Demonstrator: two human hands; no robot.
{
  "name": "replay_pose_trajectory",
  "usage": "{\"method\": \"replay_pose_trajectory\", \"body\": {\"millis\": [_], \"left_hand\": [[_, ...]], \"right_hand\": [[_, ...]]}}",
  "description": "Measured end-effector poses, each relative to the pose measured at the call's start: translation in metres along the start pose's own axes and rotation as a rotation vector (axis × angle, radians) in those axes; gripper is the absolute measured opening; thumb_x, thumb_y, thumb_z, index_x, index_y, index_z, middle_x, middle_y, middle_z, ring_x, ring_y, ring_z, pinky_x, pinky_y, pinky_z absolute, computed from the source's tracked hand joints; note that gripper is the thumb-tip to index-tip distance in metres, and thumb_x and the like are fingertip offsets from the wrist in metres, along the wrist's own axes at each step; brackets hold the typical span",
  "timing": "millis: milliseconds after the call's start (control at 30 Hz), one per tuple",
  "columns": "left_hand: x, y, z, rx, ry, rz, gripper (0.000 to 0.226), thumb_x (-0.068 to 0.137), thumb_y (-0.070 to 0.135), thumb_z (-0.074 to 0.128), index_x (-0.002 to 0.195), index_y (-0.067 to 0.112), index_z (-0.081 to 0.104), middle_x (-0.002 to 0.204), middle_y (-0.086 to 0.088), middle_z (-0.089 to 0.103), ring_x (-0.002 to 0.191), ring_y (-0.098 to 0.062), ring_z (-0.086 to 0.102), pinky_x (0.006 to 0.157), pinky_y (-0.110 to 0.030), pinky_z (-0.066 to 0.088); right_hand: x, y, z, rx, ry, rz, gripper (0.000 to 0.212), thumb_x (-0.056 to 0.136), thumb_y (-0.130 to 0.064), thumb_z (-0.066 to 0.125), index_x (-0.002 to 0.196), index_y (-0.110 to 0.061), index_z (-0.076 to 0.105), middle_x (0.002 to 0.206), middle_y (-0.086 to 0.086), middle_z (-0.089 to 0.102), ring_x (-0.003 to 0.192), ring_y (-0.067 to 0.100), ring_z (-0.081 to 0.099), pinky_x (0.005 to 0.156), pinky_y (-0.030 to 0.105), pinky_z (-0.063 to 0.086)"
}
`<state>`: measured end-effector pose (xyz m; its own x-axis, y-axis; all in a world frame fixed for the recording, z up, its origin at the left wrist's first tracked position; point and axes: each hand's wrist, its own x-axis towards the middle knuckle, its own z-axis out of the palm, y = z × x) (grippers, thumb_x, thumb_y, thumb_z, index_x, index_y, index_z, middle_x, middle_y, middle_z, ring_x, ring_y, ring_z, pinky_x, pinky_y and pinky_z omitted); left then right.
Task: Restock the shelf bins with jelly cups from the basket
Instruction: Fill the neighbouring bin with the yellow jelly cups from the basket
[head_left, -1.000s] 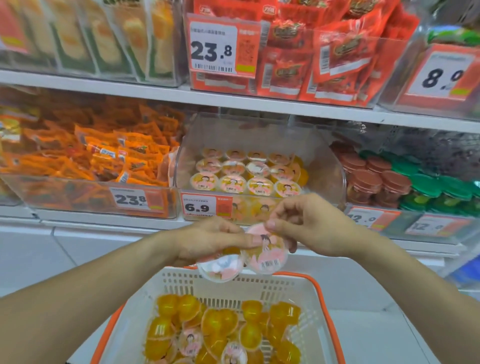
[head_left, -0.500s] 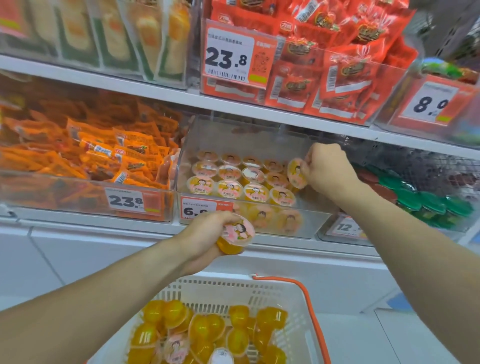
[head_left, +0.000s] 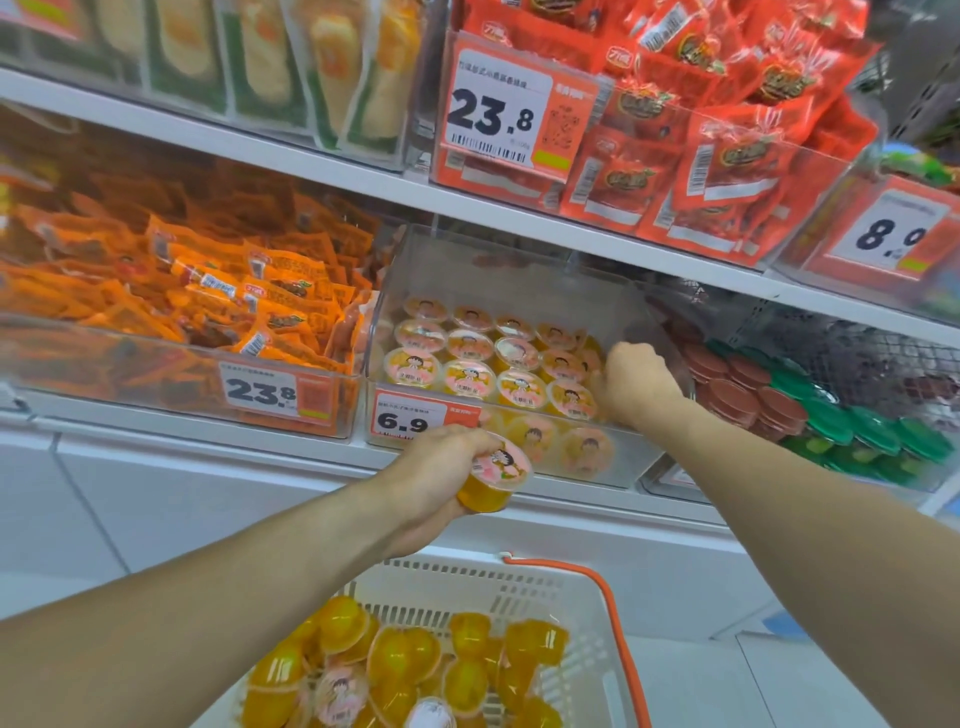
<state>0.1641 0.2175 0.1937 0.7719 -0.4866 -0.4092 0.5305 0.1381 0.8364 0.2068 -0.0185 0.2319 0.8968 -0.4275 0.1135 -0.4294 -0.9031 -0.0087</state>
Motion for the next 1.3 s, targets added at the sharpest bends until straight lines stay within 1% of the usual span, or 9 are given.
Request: {"method": "replay_pose_trajectory", "body": {"millis": [267,400,467,667,833,933,1033,1200,1300], "left_hand": [[0.001,-0.004,0.001,-0.037,-0.011,-0.01,0.025,0.099,0.011,0.052,0.12,0.0,0.061,0.113,-0.02,0.071,0.098,-0.03,0.065,0.096,-0.051,0.052],[0.001,-0.006,0.001,-0.066,-0.003,0.02,0.025,0.101,0.012,0.049,0.119,0.0,0.062,0.113,-0.021,0.071,0.105,-0.035,0.066,0.097,-0.057,0.051],[0.0,-0.006,0.004,-0.08,0.019,0.078,0.026,0.102,0.011,0.048,0.119,-0.003,0.061,0.116,-0.025,0.069,0.1,-0.034,0.065,0.097,-0.057,0.051],[-0.001,-0.006,0.015,-0.044,0.089,0.359,0.02,0.098,0.025,0.051,0.108,0.013,0.062,0.115,-0.018,0.068,0.114,-0.032,0.062,0.108,-0.054,0.042],[-0.001,-0.011,0.021,0.085,0.08,0.511,0.022,0.098,0.035,0.048,0.11,0.018,0.051,0.103,-0.011,0.062,0.098,-0.023,0.057,0.097,-0.052,0.045],[0.0,-0.01,0.02,0.245,0.042,0.591,0.01,0.101,0.026,0.052,0.111,0.025,0.051,0.106,-0.006,0.061,0.088,-0.017,0.054,0.075,-0.033,0.046],[-0.002,-0.008,0.019,0.3,-0.004,0.626,0.014,0.102,0.016,0.052,0.113,0.023,0.057,0.105,-0.003,0.066,0.083,-0.01,0.058,0.067,-0.02,0.044],[-0.005,-0.008,0.019,0.415,-0.111,0.703,0.023,0.101,0.019,0.053,0.121,0.027,0.059,0.118,0.004,0.067,0.104,-0.008,0.062,0.081,-0.016,0.048],[-0.003,-0.009,0.011,0.832,-0.123,0.842,0.044,0.104,0.036,0.043,0.147,0.027,0.039,0.145,0.01,0.049,0.132,-0.004,0.044,0.108,-0.023,0.037]], "right_hand": [[0.005,0.008,-0.007,0.061,-0.173,0.076,0.017,0.087,-0.009,0.055,0.071,-0.005,0.054,0.083,0.016,0.066,0.072,0.032,0.065,0.06,0.035,0.053],[-0.01,0.009,-0.024,0.091,0.072,-0.07,0.018,0.088,-0.009,0.052,0.073,-0.001,0.057,0.069,0.013,0.061,0.07,0.033,0.065,0.062,0.034,0.053],[-0.033,0.006,-0.032,0.316,0.107,-0.163,0.023,0.093,-0.016,0.054,0.074,-0.007,0.064,0.063,0.008,0.069,0.063,0.029,0.07,0.06,0.032,0.057],[-0.143,-0.028,-0.026,1.307,-0.511,-0.021,0.047,0.082,-0.038,0.071,0.104,0.001,0.055,0.074,0.02,0.07,0.061,0.034,0.069,0.05,0.034,0.055],[-0.158,-0.037,-0.01,1.564,-0.396,0.02,0.026,0.09,-0.007,0.069,0.102,-0.002,0.047,0.075,0.024,0.07,0.061,0.034,0.07,0.054,0.036,0.059],[-0.152,-0.028,-0.012,1.541,-0.362,0.037,0.021,0.09,0.001,0.066,0.1,-0.002,0.048,0.072,0.022,0.07,0.061,0.034,0.069,0.053,0.037,0.059],[-0.146,-0.013,-0.018,1.399,-0.376,-0.018,0.027,0.091,-0.018,0.07,0.102,0.002,0.056,0.078,0.021,0.07,0.062,0.03,0.069,0.051,0.035,0.057],[-0.136,0.003,-0.025,1.23,-0.224,-0.178,0.022,0.086,-0.011,0.075,0.092,0.0,0.057,0.065,0.019,0.064,0.05,0.03,0.063,0.048,0.038,0.055],[-0.126,0.009,-0.035,1.042,-0.055,-0.193,0.019,0.086,-0.011,0.075,0.084,-0.005,0.057,0.057,0.012,0.066,0.047,0.028,0.065,0.046,0.035,0.053]]}}
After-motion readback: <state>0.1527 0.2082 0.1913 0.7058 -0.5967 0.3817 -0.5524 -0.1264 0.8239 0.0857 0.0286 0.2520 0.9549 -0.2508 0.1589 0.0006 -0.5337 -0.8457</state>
